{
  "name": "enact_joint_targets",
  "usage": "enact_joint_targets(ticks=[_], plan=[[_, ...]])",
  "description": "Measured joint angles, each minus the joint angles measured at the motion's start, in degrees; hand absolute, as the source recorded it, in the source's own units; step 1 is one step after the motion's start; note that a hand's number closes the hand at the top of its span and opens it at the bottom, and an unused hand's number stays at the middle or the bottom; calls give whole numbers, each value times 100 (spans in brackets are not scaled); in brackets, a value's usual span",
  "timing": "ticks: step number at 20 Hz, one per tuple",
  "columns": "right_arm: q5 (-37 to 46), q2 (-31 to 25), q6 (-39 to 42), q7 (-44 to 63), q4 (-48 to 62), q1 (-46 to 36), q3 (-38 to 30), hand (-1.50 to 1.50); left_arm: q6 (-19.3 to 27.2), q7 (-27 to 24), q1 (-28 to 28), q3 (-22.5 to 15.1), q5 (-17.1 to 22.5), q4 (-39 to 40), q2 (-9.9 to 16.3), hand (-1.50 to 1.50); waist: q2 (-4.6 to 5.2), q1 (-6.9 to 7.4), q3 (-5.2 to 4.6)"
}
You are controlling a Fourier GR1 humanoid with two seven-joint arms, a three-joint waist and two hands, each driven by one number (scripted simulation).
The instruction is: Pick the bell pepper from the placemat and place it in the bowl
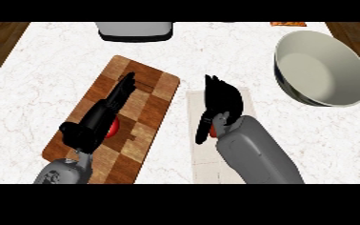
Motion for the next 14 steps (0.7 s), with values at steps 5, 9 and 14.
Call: enact_joint_targets(ticks=[5, 9, 14], plan=[[432, 8, -19, -59, 77, 191, 2, -150, 2, 2, -74, 17, -74, 56, -84, 0, 6, -1, 1], [656, 25, -44, -189, 273, 342, -152, -150, -47, 53, 46, 46, -72, -77, -76, 0, 11, 20, 3], [864, 72, -98, -325, 385, 656, -219, -150, -106, -19, 85, 127, -123, -69, -108, 0, 14, 20, 4]])
